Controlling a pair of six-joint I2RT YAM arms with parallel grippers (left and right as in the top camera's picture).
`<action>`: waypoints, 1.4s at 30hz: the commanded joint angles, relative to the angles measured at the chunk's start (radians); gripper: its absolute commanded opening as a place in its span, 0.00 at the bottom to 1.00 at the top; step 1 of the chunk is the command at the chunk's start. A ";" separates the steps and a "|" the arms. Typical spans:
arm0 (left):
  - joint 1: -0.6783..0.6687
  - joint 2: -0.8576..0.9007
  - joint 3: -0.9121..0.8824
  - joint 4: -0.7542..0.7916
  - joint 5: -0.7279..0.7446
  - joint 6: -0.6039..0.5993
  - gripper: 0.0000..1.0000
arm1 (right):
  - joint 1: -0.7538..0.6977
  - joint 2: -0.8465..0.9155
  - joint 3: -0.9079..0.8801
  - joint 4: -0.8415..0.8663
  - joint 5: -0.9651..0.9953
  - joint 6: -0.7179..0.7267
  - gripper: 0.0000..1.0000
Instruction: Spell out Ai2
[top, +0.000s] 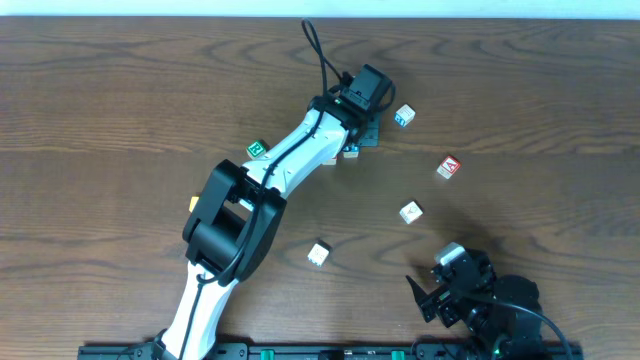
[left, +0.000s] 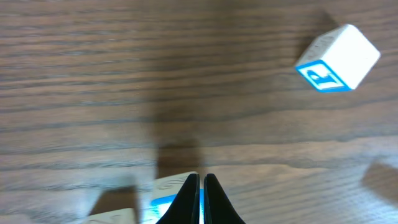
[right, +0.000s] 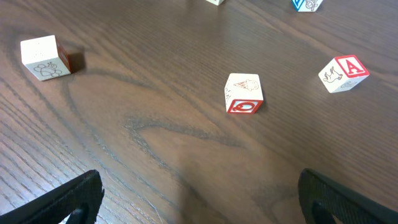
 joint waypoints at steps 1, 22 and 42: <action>-0.018 0.023 0.006 0.011 0.027 -0.001 0.06 | -0.009 -0.005 -0.012 -0.005 -0.014 0.011 0.99; -0.034 0.080 0.006 0.059 -0.052 -0.009 0.06 | -0.009 -0.005 -0.012 -0.005 -0.014 0.011 0.99; -0.034 0.082 0.007 0.090 -0.081 -0.031 0.06 | -0.009 -0.005 -0.012 -0.005 -0.014 0.010 0.99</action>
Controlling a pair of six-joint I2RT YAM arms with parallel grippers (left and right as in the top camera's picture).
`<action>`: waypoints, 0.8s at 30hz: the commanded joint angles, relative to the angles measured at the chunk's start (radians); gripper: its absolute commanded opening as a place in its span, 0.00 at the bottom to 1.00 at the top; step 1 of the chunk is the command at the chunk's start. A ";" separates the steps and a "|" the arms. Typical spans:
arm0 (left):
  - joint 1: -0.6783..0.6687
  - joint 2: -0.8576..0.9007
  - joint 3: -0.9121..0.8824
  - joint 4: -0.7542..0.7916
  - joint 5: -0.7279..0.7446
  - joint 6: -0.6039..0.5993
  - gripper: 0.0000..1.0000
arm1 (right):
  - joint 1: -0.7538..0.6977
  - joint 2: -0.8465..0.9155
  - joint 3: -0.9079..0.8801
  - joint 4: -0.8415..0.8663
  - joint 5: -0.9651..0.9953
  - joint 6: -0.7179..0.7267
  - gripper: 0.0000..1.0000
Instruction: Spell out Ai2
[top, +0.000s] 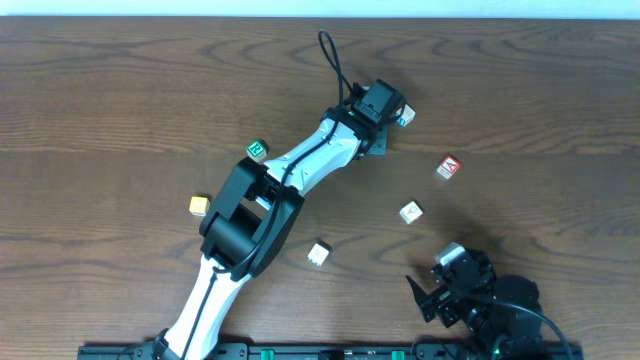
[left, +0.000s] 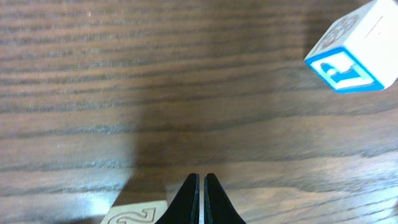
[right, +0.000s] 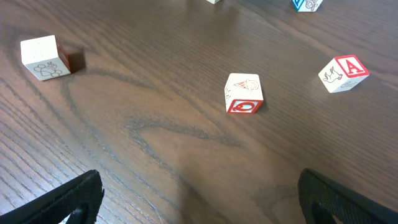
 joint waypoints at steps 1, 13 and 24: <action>0.003 0.003 0.007 0.012 -0.025 -0.007 0.06 | -0.009 -0.005 -0.012 -0.005 -0.014 0.011 0.99; 0.009 0.003 0.007 0.018 -0.077 -0.008 0.06 | -0.009 -0.005 -0.012 -0.005 -0.014 0.010 0.99; 0.009 0.003 0.007 -0.012 -0.108 -0.040 0.06 | -0.009 -0.005 -0.012 -0.005 -0.014 0.011 0.99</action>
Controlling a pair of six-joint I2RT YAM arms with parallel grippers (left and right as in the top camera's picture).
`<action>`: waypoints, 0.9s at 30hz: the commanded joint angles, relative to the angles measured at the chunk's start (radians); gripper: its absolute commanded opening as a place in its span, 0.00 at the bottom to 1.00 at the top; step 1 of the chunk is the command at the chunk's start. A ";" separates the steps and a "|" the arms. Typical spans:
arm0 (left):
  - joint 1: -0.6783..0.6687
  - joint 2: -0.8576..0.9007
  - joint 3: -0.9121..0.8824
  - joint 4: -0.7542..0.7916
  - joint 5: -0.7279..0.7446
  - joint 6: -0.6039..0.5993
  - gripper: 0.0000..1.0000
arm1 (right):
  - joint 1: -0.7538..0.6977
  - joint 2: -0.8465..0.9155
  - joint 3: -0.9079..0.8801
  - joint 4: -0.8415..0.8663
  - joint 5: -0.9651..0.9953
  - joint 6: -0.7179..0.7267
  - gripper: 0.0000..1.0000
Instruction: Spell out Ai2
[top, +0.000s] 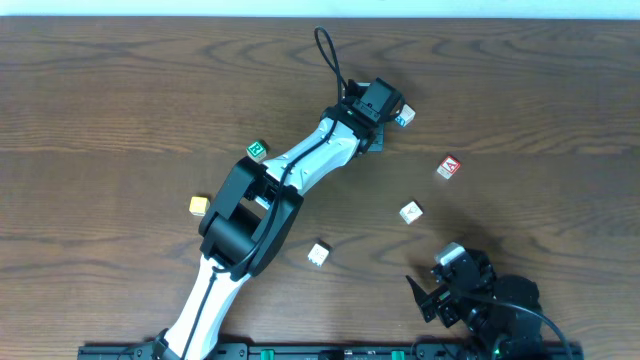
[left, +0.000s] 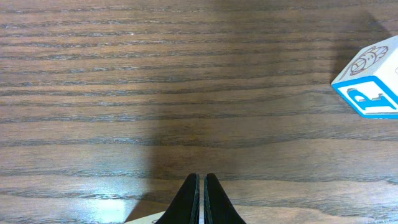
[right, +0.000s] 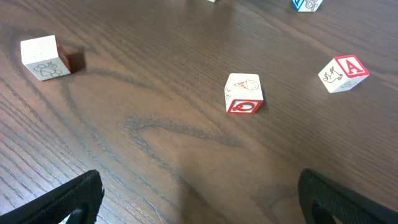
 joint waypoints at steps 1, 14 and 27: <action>0.004 0.003 0.007 -0.009 -0.028 -0.014 0.06 | -0.009 -0.005 -0.012 -0.005 -0.014 0.011 0.99; 0.002 0.003 0.007 -0.058 -0.021 -0.010 0.06 | -0.009 -0.005 -0.012 -0.005 -0.014 0.010 0.99; 0.002 -0.023 0.061 -0.033 0.005 0.129 0.06 | -0.009 -0.005 -0.012 -0.005 -0.014 0.010 0.99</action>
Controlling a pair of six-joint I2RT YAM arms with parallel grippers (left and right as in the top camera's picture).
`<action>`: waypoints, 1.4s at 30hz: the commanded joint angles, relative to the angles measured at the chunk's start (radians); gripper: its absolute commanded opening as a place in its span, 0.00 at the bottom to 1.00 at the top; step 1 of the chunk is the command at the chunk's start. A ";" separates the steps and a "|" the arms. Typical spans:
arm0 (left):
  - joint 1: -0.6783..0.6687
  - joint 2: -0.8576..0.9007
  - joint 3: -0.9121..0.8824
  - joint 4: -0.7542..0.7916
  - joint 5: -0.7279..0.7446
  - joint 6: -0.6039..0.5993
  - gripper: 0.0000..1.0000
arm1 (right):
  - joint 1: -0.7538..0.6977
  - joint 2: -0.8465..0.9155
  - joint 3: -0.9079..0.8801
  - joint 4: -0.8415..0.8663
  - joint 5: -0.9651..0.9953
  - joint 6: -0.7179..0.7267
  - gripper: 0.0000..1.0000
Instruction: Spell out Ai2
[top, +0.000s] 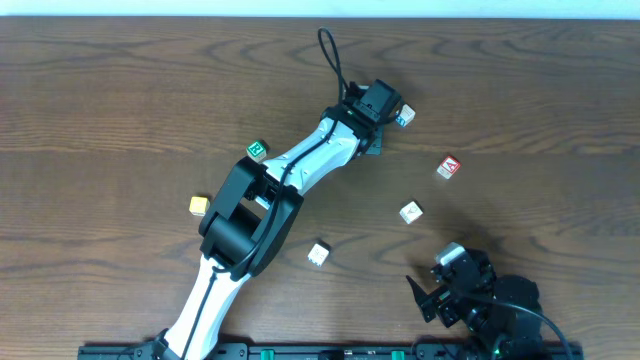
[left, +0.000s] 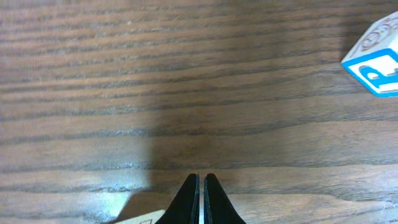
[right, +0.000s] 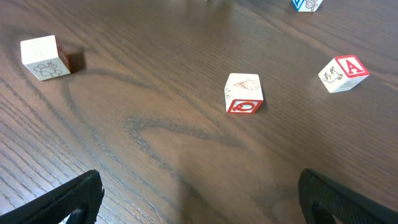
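My left gripper (left: 200, 186) is shut with nothing between its fingers, low over the wood at the table's far middle (top: 371, 140). A white block with a blue letter (left: 377, 61) lies to its upper right, apart from it (top: 403, 117). A pale block corner (left: 144, 215) peeks in at the lower left of the fingers; its face is hidden. The red A block (right: 344, 73) sits right of centre (top: 449, 166). My right gripper (right: 199, 199) rests open at the near right (top: 432, 296).
A white block with a red mark (right: 244, 93) lies in front of the right gripper (top: 410, 211). Another white block (right: 43, 57) sits to its left (top: 318, 254). A green block (top: 256, 150) and a yellow block (top: 198, 205) lie left of the left arm.
The left gripper has shifted slightly: the blue-letter block now sits a little higher in its wrist view, and slightly more of the pale corner shows. The right arm has not moved.
The left gripper was shut with a pale blue-marked block right at its fingertips. Then it stood further right, close to the blue-letter block, with a block marked 2 at its lower left. It has stayed there, shut. The right gripper stayed open and still.
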 joint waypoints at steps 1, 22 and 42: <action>0.002 -0.030 0.071 -0.008 0.000 0.057 0.06 | -0.009 -0.005 -0.012 -0.005 -0.014 0.011 0.99; 0.132 -0.426 0.253 -0.626 -0.235 0.045 0.06 | -0.009 -0.005 -0.012 -0.005 -0.014 0.011 0.99; 0.297 -1.348 -0.214 -0.767 -0.425 0.059 0.06 | -0.009 -0.005 -0.012 -0.005 -0.014 0.010 0.99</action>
